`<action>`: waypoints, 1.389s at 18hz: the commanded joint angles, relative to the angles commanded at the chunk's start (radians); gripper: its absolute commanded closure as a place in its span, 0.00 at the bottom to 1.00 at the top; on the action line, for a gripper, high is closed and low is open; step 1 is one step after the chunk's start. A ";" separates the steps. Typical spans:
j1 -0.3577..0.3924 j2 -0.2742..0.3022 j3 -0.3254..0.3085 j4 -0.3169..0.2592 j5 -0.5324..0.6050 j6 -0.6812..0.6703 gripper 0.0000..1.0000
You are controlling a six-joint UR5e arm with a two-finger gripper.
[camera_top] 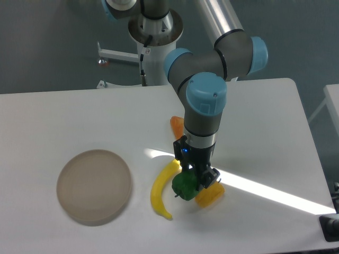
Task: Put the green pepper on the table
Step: 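Carry the held green pepper away from the banana toward the table edge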
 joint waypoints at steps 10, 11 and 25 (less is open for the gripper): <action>0.046 0.037 -0.021 -0.041 -0.002 0.055 0.64; 0.054 0.049 -0.029 -0.055 -0.002 0.080 0.64; 0.270 0.133 -0.274 -0.037 -0.009 0.495 0.64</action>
